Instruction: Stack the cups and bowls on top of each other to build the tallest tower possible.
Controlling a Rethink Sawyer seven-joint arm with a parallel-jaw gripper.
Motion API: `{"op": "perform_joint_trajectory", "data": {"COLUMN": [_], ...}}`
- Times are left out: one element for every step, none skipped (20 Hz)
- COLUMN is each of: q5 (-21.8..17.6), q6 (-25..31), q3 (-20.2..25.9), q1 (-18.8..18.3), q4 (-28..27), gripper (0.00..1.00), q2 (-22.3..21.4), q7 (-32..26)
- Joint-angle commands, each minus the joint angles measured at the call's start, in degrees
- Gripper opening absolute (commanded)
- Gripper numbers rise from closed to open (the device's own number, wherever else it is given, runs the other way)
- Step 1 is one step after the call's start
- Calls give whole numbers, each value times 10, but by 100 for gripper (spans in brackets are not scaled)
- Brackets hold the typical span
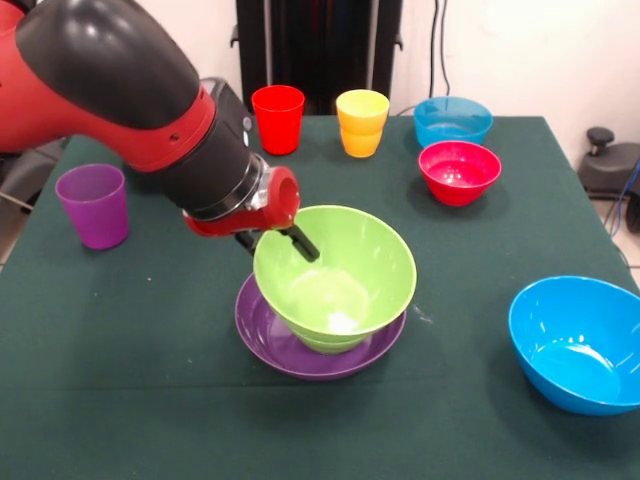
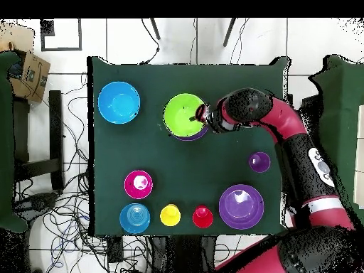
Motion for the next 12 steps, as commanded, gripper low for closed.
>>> {"op": "perform_joint_trajectory", "data": {"q5": [-26,-19,-14,-10,-7,-6,-5,-4,-4,-4,-4,-3], "q6": [23,36,45,52,61,69,75,80,81,82,83,85], "q3": [10,12,14,16,16,16,16,16,15,15,15,15], "q1": [12,15,16,18,20,24,26,27,28,28,28,27], "q4": [79,81,81,79,74,67,63,58,56,53,50,48], "gripper": [100,100,100,100,100,100,100,100,100,100,100,100], "q2": [-99,-113,-122,-127,-130,-131,-132,-133,-132,-131,-129,-129], "q7": [-110,-104,-102,-101,-101,-103,-104,-105,-106,-107,-109,-111]}}
